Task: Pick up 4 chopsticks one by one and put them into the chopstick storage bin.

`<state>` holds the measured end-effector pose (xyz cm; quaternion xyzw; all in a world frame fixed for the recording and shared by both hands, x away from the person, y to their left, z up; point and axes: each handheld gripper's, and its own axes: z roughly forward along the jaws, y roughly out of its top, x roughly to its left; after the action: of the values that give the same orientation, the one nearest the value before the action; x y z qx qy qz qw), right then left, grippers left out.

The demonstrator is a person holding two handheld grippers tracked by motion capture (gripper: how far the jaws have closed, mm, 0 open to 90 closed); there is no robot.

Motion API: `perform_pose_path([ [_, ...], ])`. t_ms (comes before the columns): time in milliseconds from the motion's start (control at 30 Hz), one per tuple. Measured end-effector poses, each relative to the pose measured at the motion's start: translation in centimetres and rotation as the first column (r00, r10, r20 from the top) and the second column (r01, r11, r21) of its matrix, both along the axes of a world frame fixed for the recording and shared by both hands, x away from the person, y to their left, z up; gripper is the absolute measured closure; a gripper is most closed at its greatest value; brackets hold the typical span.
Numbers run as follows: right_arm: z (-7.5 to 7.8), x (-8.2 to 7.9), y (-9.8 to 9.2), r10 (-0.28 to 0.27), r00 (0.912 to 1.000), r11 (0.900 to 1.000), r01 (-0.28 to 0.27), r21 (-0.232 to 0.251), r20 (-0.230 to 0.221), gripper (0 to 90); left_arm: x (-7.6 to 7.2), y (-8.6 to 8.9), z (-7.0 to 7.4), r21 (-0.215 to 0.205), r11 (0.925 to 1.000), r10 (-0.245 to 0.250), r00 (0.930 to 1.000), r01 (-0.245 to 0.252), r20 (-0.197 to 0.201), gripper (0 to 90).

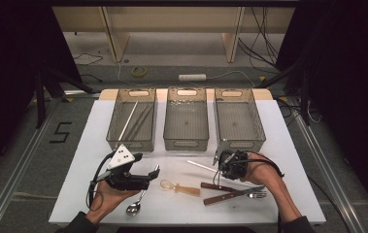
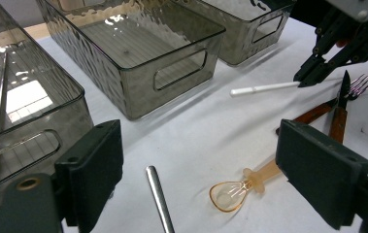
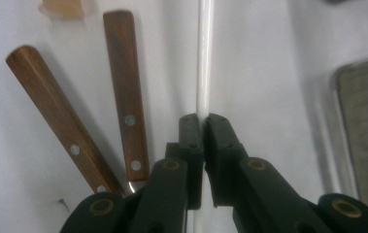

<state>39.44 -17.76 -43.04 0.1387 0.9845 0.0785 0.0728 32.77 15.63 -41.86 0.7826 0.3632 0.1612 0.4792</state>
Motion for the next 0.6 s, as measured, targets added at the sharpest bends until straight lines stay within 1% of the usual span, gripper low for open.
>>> perform_pose_path([
  [67, 0.5, -0.2, 0.2, 0.011, 0.9996, 1.000, -0.012, 0.014, 0.026, 86.6, 0.0, -0.1, 0.0, 0.004, 1.0000, -0.003, 1.0000, 0.003, 0.000, 17.0],
  [100, 0.8, -0.4, 0.3, 0.007, 0.9994, 1.000, -0.007, 0.016, 0.035, 86.6, 0.0, -0.1, -0.1, 0.002, 1.0000, -0.005, 1.0000, 0.005, -0.001, 17.0],
  [167, 1.5, -0.7, 0.6, 0.027, 0.9982, 0.999, -0.028, 0.024, 0.054, 86.6, 0.0, -0.2, -0.1, 0.008, 0.9999, -0.012, 0.9999, 0.012, -0.002, 17.0],
  [233, 2.1, -1.0, 1.0, 0.036, 0.9966, 0.999, -0.038, 0.034, 0.074, 86.6, 0.0, -0.4, -0.1, 0.005, 0.9999, -0.016, 0.9999, 0.016, -0.004, 17.0],
  [300, 2.7, -1.4, 1.3, 0.055, 0.9957, 0.998, -0.058, 0.034, 0.074, 86.6, 0.0, -0.6, -0.1, 0.011, 0.9995, -0.031, 0.9995, 0.031, -0.007, 17.0],
  [333, 2.9, -1.6, 1.6, 0.061, 0.9948, 0.997, -0.064, 0.044, 0.081, 86.6, 0.0, -0.8, -0.2, 0.015, 0.9992, -0.037, 0.9993, 0.037, -0.011, 17.0],
  [433, 3.2, -2.2, 2.2, 0.089, 0.9928, 0.995, -0.093, 0.039, 0.080, 86.5, 0.0, -1.5, -0.2, 0.032, 0.9973, -0.066, 0.9978, 0.066, -0.011, 17.0],
  [467, 3.2, -2.4, 2.4, 0.095, 0.9932, 0.995, -0.098, 0.035, 0.067, 86.5, 0.1, -1.7, -0.2, 0.038, 0.9961, -0.080, 0.9968, 0.080, -0.010, 17.0],
  [500, 3.2, -2.5, 2.5, 0.116, 0.9911, 0.993, -0.118, 0.030, 0.065, 86.5, 0.1, -1.9, -0.2, 0.043, 0.9947, -0.092, 0.9957, 0.093, -0.010, 17.1],
  [533, 3.1, -2.6, 2.7, 0.121, 0.9904, 0.992, -0.123, 0.032, 0.068, 86.5, 0.2, -2.2, -0.2, 0.052, 0.9931, -0.105, 0.9944, 0.105, -0.014, 17.1],
  [567, 3.1, -2.8, 2.8, 0.123, 0.9908, 0.992, -0.125, 0.025, 0.057, 86.5, 0.3, -2.4, -0.3, 0.058, 0.9915, -0.116, 0.9931, 0.117, -0.017, 17.1],
  [600, 3.0, -2.9, 2.9, 0.135, 0.9892, 0.990, -0.136, 0.025, 0.058, 86.5, 0.3, -2.7, -0.3, 0.064, 0.9896, -0.127, 0.9917, 0.128, -0.019, 17.1],
])
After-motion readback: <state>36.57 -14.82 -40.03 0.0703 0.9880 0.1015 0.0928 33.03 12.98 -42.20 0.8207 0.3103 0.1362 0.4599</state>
